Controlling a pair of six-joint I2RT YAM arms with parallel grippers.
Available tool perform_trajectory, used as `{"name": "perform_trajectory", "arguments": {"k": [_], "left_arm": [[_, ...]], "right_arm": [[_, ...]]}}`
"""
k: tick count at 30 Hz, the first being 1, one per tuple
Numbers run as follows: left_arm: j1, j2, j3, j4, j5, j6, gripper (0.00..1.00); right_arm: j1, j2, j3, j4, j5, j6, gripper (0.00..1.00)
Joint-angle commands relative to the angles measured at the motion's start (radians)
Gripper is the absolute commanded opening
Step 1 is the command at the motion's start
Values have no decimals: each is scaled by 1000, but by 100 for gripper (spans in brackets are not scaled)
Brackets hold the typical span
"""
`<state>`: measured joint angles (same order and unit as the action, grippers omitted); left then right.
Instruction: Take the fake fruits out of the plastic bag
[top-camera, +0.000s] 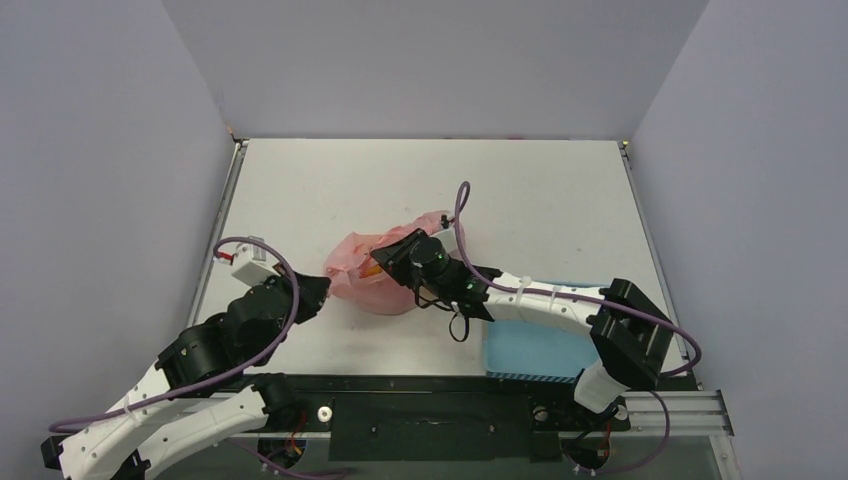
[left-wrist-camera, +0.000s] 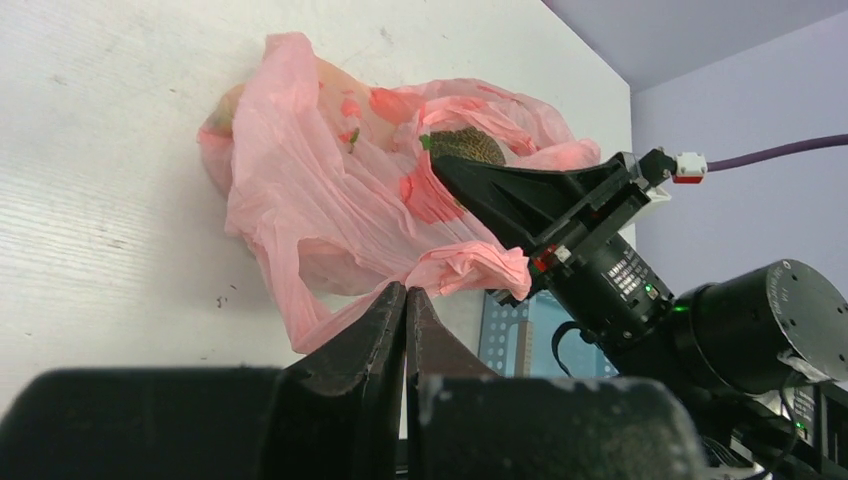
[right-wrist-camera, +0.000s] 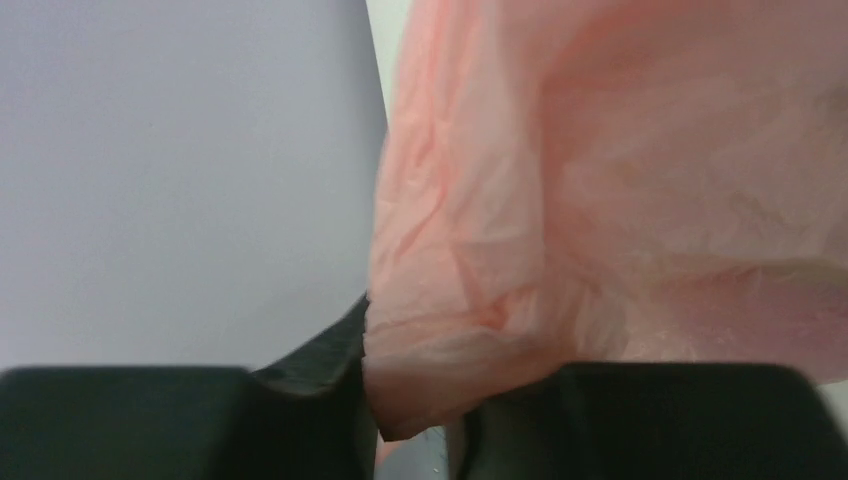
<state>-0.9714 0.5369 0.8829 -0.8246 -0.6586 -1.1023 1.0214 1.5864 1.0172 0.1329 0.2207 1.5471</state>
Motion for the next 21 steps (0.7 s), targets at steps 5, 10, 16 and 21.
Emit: {"name": "perform_trajectory", "arguments": {"k": [5, 10, 16, 21], "left_arm": [[5, 61, 172, -203, -344, 20, 0], [5, 141, 323, -338, -524, 113, 0], [7, 127, 379, -371, -588, 123, 0], [5, -14, 311, -366, -420, 41, 0]], "right_arm": [[-48, -34, 88, 113, -183, -103, 0], [-157, -72, 166, 183, -369, -221, 0], [-329, 36, 421, 147, -774, -230, 0], [-450, -18, 294, 246, -893, -236, 1]]}}
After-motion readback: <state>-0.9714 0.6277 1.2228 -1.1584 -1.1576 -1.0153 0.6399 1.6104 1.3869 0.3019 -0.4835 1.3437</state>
